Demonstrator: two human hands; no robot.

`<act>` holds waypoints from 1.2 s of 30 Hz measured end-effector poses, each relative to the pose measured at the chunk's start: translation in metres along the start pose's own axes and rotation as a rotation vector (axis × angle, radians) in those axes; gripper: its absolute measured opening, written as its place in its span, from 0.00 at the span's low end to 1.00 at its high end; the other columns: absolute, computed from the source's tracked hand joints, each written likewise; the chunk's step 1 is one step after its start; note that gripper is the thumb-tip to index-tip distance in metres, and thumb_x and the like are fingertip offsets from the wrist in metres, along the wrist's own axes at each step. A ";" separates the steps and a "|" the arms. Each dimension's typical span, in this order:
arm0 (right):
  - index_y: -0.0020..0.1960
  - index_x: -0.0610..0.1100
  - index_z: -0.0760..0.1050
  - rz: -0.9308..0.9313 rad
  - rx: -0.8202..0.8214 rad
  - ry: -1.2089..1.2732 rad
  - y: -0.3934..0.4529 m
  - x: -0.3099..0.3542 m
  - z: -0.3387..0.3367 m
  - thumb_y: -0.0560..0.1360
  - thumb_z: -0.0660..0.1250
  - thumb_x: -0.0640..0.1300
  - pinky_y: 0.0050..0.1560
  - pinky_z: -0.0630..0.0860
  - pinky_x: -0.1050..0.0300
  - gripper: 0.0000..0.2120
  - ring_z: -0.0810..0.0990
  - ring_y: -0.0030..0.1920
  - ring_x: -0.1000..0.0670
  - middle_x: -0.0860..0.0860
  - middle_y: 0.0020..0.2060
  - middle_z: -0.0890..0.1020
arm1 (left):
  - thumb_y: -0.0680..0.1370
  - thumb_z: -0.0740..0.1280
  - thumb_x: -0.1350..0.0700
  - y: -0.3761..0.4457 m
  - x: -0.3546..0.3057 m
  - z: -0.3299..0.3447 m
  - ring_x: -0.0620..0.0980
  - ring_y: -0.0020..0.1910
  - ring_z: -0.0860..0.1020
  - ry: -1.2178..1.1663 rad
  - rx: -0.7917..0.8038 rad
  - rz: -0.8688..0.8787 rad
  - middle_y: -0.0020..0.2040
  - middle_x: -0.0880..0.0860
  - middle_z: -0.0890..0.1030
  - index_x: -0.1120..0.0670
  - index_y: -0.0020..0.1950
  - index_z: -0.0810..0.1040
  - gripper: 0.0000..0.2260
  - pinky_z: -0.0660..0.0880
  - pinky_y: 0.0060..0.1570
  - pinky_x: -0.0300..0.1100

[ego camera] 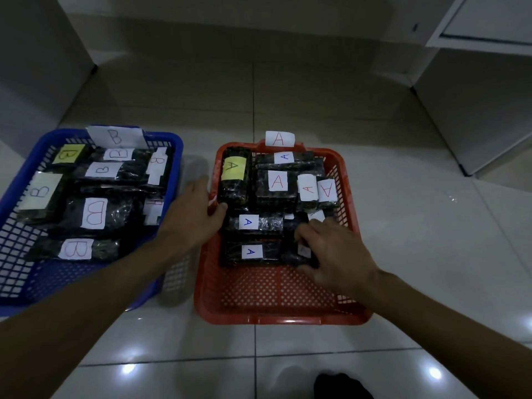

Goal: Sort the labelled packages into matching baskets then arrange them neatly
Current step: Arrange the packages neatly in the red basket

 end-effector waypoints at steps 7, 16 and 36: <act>0.64 0.52 0.62 0.077 0.091 0.082 -0.015 0.002 0.023 0.71 0.71 0.52 0.48 0.79 0.55 0.26 0.78 0.55 0.49 0.52 0.60 0.75 | 0.79 0.64 0.53 -0.004 -0.002 0.015 0.54 0.61 0.73 -0.030 0.075 0.004 0.64 0.56 0.71 0.51 0.73 0.60 0.24 0.68 0.54 0.44; 0.62 0.47 0.73 0.076 -0.117 0.012 0.016 -0.017 -0.012 0.70 0.73 0.37 0.54 0.80 0.49 0.23 0.76 0.61 0.45 0.49 0.61 0.76 | 0.80 0.63 0.54 -0.005 0.000 0.020 0.47 0.48 0.72 -0.023 0.059 0.024 0.59 0.54 0.71 0.51 0.73 0.58 0.24 0.70 0.45 0.42; 0.69 0.52 0.69 -0.264 0.157 -0.044 0.023 0.052 0.033 0.78 0.66 0.50 0.52 0.78 0.47 0.20 0.76 0.59 0.47 0.51 0.63 0.73 | 0.82 0.57 0.52 -0.006 0.008 0.020 0.47 0.52 0.73 -0.029 0.046 0.065 0.57 0.52 0.73 0.49 0.77 0.55 0.24 0.70 0.48 0.41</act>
Point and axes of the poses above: each hand's wrist, its own y-axis towards the middle knuckle, its own z-axis out of the palm, x = y × z, the point moved 8 cm from there along y, towards the middle knuckle
